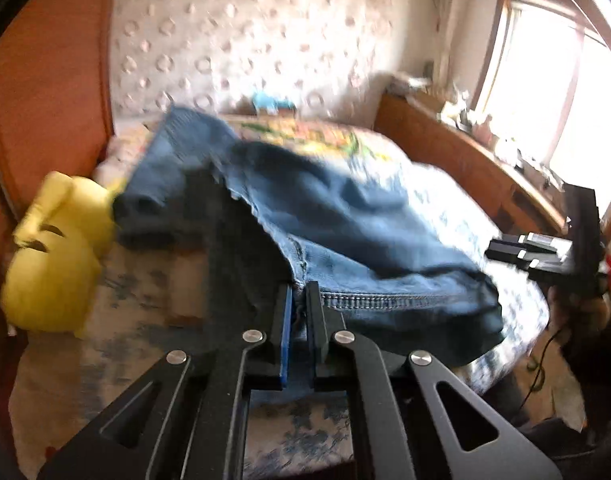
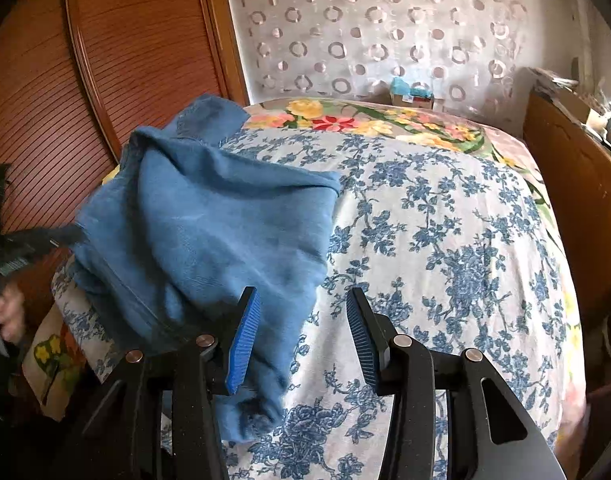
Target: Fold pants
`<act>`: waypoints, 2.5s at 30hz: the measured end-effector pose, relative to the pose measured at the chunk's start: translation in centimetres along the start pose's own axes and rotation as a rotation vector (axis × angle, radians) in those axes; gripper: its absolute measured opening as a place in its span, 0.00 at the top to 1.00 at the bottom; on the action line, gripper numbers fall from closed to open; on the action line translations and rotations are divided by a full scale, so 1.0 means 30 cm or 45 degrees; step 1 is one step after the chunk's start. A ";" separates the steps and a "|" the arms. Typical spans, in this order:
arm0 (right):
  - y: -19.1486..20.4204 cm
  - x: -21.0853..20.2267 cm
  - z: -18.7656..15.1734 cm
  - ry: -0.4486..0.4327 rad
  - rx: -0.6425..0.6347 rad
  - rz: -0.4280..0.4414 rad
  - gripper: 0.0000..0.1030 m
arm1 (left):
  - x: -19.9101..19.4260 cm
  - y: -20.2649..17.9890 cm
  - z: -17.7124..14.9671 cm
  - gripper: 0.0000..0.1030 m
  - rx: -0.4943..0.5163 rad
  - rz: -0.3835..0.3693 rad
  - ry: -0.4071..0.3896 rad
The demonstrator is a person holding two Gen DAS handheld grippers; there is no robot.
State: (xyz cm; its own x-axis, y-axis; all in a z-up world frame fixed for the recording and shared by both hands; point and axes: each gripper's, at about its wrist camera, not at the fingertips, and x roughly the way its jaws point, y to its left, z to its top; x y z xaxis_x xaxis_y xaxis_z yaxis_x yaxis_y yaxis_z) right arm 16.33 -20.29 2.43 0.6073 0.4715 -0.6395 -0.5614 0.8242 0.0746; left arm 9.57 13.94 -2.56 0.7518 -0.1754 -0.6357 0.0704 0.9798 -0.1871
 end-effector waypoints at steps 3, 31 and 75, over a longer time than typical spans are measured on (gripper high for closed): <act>-0.001 -0.004 0.001 -0.004 -0.004 0.025 0.55 | -0.082 0.027 0.015 0.93 0.002 0.041 -0.026; 0.011 0.371 0.159 0.103 0.003 0.065 0.49 | 0.076 0.030 -0.015 0.32 -0.016 0.099 0.043; -0.391 0.294 0.226 0.020 0.074 -0.137 0.75 | 0.309 -0.245 0.135 0.32 0.156 -0.061 0.070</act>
State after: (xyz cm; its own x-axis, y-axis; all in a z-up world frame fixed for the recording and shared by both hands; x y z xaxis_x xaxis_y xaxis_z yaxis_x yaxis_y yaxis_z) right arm 32.07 -23.68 1.10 0.6528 0.3750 -0.6582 -0.4598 0.8866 0.0491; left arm 18.68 5.52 -4.04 0.7088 -0.2237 -0.6690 0.1872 0.9740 -0.1272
